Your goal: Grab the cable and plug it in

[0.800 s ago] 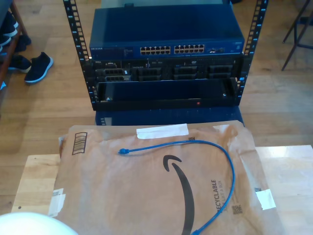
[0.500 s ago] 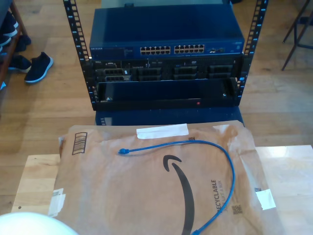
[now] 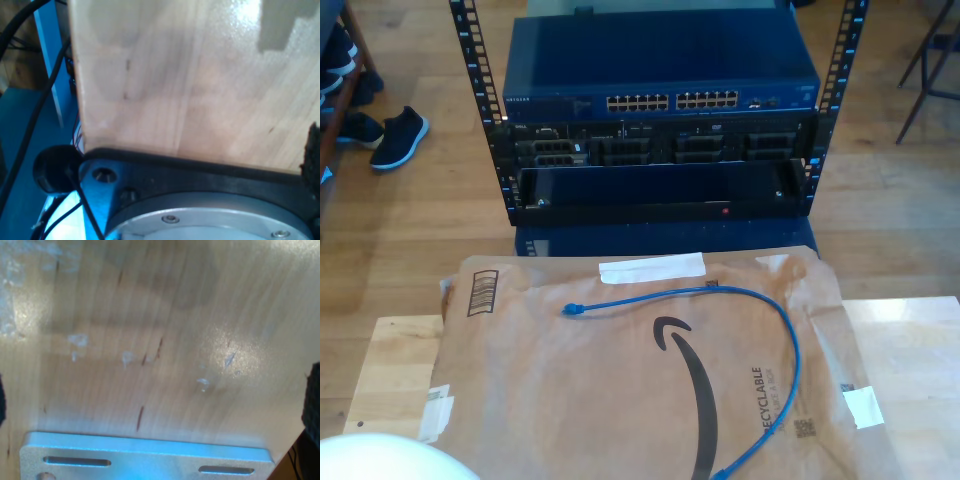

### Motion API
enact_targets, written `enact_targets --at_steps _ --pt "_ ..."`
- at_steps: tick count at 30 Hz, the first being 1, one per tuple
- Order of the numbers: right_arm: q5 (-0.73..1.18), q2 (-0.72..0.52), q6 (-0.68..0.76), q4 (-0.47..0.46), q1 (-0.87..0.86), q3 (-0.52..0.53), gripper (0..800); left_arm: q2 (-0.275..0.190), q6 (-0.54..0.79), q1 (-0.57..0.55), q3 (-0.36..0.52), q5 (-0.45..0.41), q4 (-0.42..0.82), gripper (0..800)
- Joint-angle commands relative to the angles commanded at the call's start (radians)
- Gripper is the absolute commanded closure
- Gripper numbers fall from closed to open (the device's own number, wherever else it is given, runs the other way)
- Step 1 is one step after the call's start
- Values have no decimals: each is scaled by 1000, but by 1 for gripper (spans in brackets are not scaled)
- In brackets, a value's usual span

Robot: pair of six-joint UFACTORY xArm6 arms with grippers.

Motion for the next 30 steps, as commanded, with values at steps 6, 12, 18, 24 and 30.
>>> enact_targets --at_steps 6,12,18,24,30 --pt "0 0 0 0 0 0 2 0 0 0 0 0 0 1" --pt "0 0 0 0 0 0 2 0 0 0 0 0 0 1" --pt "0 0 0 0 0 0 2 0 0 0 0 0 0 1" --pt "-2 0 2 2 0 0 2 0 3 0 0 3 0 1" --pt "28 -25 -2 2 2 -15 4 -5 5 2 -15 25 8 1"
